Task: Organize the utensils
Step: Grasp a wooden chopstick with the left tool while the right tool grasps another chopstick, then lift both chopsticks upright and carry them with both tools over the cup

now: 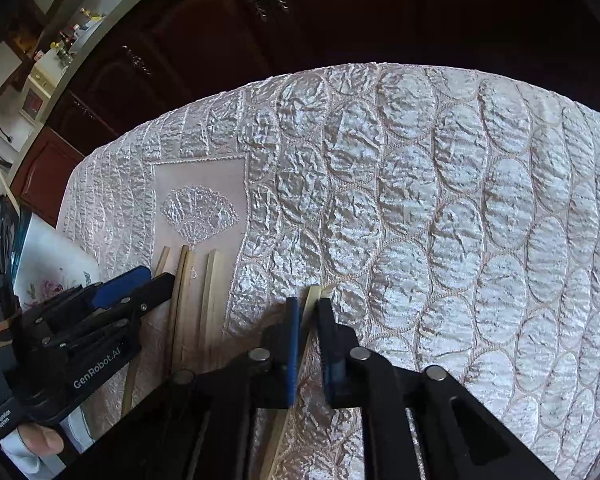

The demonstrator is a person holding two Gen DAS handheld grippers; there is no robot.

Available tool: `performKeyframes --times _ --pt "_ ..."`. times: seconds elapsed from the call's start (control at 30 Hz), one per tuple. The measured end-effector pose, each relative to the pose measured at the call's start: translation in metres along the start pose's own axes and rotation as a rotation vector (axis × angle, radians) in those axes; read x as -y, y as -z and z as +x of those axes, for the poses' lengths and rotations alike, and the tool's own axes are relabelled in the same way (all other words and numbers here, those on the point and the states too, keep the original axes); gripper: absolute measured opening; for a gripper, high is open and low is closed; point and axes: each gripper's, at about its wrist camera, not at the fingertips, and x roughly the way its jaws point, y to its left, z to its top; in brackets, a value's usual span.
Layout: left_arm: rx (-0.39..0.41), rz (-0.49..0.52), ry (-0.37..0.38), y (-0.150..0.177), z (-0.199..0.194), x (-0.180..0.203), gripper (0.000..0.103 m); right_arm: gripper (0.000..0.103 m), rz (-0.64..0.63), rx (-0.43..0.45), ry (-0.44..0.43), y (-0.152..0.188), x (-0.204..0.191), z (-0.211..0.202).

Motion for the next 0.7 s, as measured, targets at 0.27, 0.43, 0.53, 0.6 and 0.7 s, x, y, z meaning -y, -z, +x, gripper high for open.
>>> performKeyframes --times 0.27,0.43,0.53,0.6,0.7 --pt "0.043 -0.038 0.164 0.001 -0.051 -0.024 0.004 0.007 -0.016 0.122 -0.080 0.004 -0.017 -0.047" --pt "0.125 -0.012 0.186 0.015 -0.102 -0.036 0.004 0.006 -0.067 0.190 -0.110 0.012 -0.034 -0.091" --pt "0.165 0.001 0.196 0.032 -0.132 -0.036 0.004 0.006 -0.112 0.226 -0.117 0.020 -0.048 -0.119" --pt "0.192 0.007 0.203 0.039 -0.149 -0.038 0.004 0.006 -0.140 0.249 -0.118 0.026 -0.053 -0.137" --pt "0.227 0.011 0.212 0.048 -0.171 -0.039 0.004 0.006 -0.187 0.278 -0.113 0.036 -0.071 -0.157"
